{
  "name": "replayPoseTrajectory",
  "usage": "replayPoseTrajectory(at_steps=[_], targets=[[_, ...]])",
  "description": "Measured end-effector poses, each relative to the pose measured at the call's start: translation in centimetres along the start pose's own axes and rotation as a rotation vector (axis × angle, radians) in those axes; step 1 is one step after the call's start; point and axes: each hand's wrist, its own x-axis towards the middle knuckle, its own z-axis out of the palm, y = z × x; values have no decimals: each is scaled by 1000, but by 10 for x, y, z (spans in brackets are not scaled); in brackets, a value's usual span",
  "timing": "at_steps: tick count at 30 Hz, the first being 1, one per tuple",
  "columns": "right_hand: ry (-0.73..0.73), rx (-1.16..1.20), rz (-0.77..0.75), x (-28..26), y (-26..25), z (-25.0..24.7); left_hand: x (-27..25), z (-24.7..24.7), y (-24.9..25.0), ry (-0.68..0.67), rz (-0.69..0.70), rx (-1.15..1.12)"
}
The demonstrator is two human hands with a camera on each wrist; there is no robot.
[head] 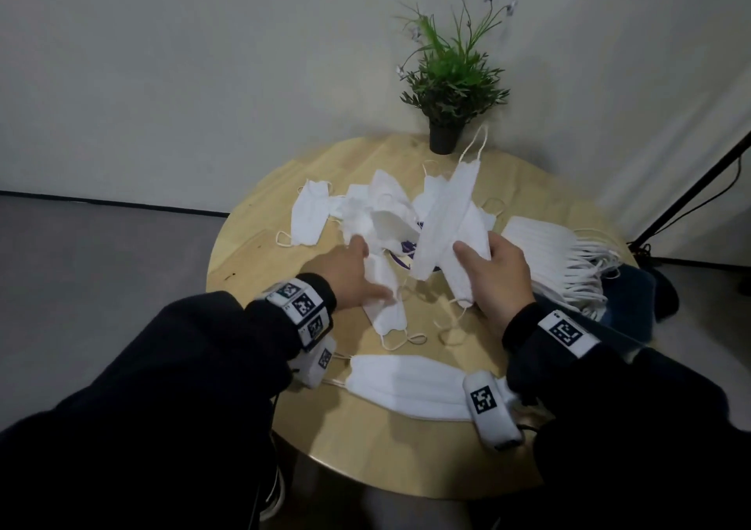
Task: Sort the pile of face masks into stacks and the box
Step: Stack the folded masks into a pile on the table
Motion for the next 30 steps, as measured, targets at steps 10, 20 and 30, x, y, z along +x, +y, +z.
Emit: replayPoseTrajectory(at_steps=[10, 20, 30], targets=[[1, -7, -30, 0, 1, -15, 12, -5, -15, -87, -109, 64], [-69, 137, 32, -2, 0, -10, 15, 2, -28, -62, -104, 37], [-264, 150, 88, -8, -2, -11, -10, -80, -26, 382, -95, -80]])
